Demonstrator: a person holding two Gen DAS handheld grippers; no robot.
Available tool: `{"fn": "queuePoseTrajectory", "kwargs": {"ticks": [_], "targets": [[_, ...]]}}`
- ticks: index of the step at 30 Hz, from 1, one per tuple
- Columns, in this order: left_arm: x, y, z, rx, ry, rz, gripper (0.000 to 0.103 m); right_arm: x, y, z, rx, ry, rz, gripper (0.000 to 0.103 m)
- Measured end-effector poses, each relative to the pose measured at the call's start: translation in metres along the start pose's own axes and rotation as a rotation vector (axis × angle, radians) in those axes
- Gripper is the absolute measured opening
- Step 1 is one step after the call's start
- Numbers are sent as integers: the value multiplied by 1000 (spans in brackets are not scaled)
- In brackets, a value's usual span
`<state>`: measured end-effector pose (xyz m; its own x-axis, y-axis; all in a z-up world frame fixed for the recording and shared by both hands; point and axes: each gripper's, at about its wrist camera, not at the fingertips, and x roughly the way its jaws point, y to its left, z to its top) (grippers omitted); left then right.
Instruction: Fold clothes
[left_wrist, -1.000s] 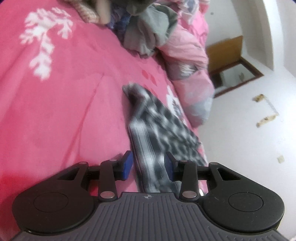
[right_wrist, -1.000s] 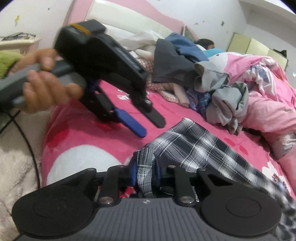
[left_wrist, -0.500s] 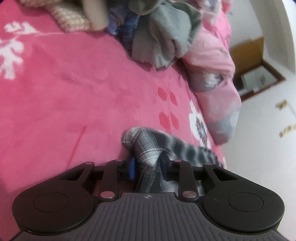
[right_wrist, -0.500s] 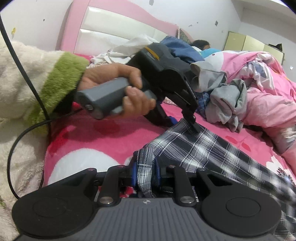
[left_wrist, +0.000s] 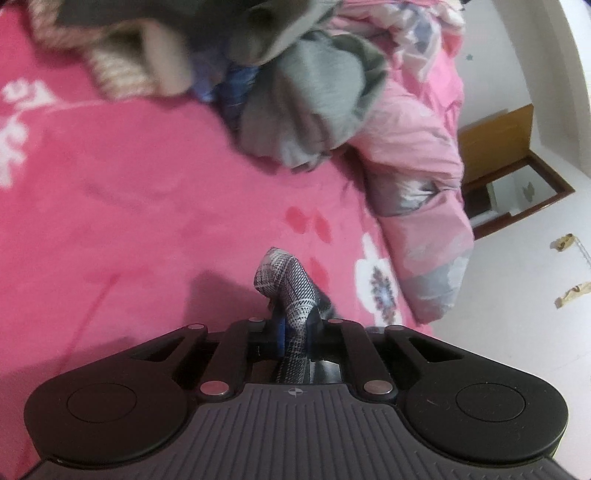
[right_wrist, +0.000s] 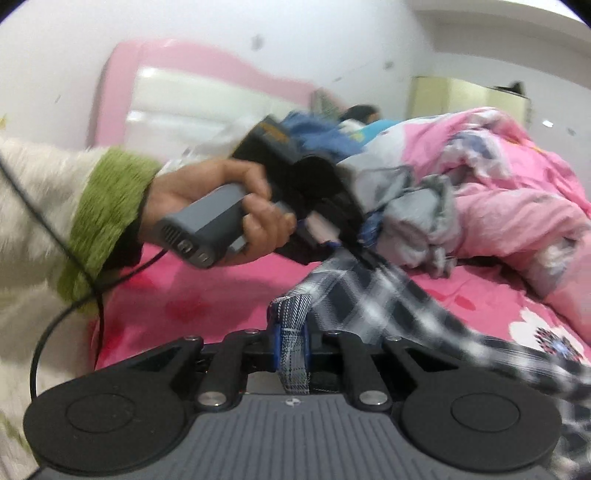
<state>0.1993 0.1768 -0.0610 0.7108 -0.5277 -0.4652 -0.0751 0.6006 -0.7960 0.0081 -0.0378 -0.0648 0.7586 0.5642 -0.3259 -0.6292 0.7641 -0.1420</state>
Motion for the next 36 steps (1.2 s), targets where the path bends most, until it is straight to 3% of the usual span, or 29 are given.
{"fn": "queuePoseTrajectory", "kwargs": {"ticks": [6,12,17,23,30,33,35,36], "targets": [[14,-64,-1,81,-24,13,7,-38,-68,9,251,-116,-88,11],[62,-139,-13,187,-18,48,7,-79,-155,-7,484,-223,-213,10],[124,-208,-39,324,15,55,7,-116,-218,-36,641,-280,-335,10],[217,-265,-87,480,99,81,7,-140,-268,-82,823,-303,-445,10],[302,-269,-142,611,203,157,9,-151,-304,-146,1059,-296,-496,10],[319,-261,-151,634,242,169,22,-151,-312,-165,1150,-303,-484,10],[308,-259,-144,612,233,133,34,-152,-317,-172,1190,-306,-480,10],[300,-259,-139,598,225,114,34,-152,-318,-174,1203,-306,-481,10]]}}
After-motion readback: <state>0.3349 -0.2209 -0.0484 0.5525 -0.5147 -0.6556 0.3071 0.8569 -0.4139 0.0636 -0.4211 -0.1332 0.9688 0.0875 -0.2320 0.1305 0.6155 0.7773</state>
